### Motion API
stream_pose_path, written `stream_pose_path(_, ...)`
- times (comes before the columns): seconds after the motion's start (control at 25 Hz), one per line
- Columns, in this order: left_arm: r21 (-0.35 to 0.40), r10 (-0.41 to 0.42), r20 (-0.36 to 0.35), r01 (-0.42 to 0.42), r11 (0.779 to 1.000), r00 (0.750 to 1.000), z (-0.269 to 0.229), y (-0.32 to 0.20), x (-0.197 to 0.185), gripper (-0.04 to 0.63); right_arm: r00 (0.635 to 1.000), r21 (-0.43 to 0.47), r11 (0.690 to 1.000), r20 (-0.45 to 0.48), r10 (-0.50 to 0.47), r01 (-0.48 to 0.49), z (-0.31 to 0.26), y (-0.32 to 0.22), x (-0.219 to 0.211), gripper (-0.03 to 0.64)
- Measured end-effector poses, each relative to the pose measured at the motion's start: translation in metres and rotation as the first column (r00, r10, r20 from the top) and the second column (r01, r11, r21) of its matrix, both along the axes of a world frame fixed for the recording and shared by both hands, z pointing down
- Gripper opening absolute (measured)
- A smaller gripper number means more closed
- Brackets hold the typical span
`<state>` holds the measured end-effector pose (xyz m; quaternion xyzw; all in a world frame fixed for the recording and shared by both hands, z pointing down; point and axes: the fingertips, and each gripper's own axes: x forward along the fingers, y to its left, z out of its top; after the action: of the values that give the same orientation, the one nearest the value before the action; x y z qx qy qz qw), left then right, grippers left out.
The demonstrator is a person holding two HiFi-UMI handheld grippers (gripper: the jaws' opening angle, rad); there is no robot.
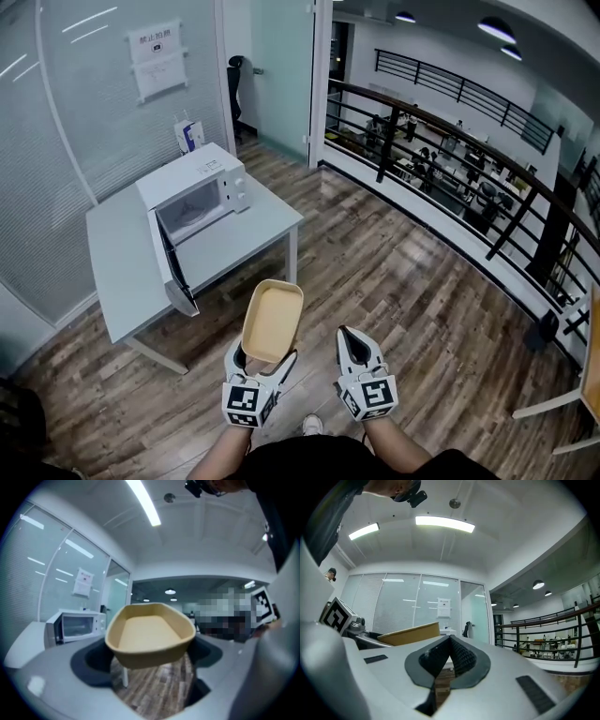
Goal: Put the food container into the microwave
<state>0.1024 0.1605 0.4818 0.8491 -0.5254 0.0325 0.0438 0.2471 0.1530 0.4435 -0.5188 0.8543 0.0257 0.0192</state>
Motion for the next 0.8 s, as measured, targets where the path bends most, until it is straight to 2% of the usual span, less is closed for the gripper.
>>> stream_pose_path(0.8,-0.028,-0.107,0.040,0.108,0.994,0.993,0.006,-0.039,0.020,0.486,0.995,-0.020,0.996,0.029,-0.092,0.092,0.011,-0.056,0.023,-0.002)
